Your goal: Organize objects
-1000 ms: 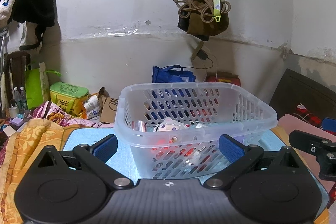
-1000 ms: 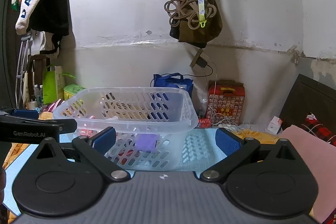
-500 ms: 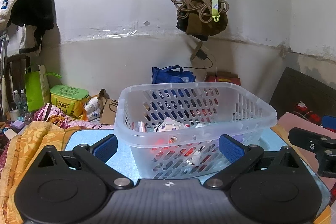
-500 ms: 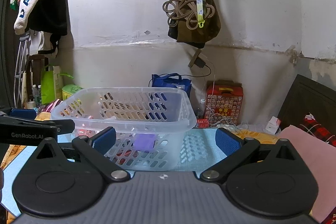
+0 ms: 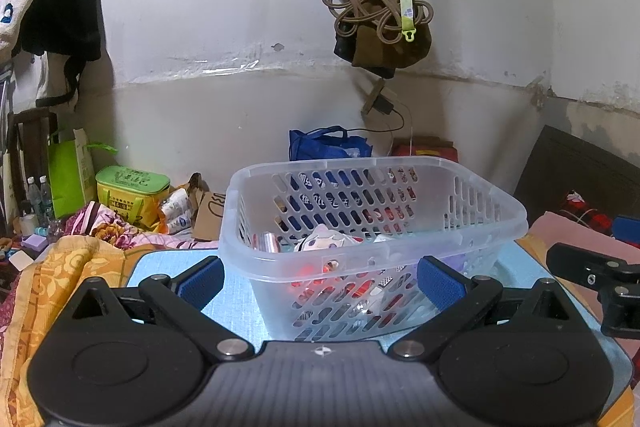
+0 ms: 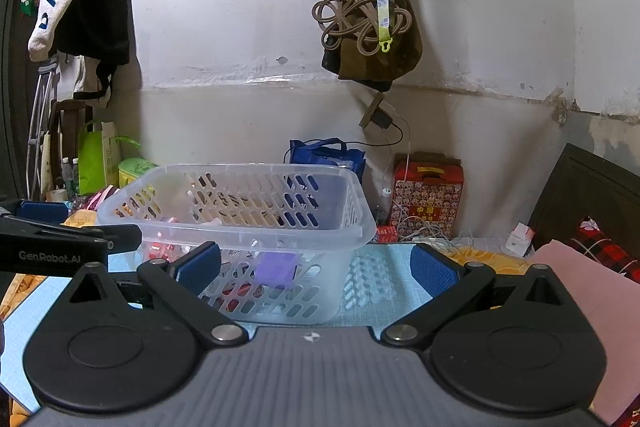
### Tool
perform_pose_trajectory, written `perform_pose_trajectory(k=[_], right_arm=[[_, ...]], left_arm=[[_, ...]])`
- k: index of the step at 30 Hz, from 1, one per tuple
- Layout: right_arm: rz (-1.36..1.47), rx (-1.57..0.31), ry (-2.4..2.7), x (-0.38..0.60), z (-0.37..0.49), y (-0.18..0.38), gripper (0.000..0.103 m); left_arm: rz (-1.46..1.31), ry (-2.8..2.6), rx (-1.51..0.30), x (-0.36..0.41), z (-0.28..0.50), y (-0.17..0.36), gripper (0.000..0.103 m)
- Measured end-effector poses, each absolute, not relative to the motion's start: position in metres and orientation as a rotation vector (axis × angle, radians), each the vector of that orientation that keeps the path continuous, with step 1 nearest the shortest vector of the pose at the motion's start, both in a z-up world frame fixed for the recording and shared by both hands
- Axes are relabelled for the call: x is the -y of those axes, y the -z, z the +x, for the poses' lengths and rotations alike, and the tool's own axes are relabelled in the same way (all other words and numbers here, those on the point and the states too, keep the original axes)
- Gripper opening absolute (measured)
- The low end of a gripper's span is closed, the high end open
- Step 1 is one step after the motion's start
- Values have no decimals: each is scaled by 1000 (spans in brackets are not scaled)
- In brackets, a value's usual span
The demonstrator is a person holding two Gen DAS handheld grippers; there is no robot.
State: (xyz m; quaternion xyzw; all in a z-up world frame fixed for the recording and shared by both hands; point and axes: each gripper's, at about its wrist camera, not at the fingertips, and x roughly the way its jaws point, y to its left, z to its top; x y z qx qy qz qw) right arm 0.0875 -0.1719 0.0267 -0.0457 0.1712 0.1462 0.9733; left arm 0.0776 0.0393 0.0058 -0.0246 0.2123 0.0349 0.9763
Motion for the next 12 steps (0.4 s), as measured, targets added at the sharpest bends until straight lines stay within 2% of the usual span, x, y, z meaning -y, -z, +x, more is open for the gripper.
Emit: perform_pose_trajectory(k=[12], right_arm=[[-95, -346, -296, 171, 86, -26, 103]], left_arm=[[-7, -100, -395, -38, 73, -7, 103]])
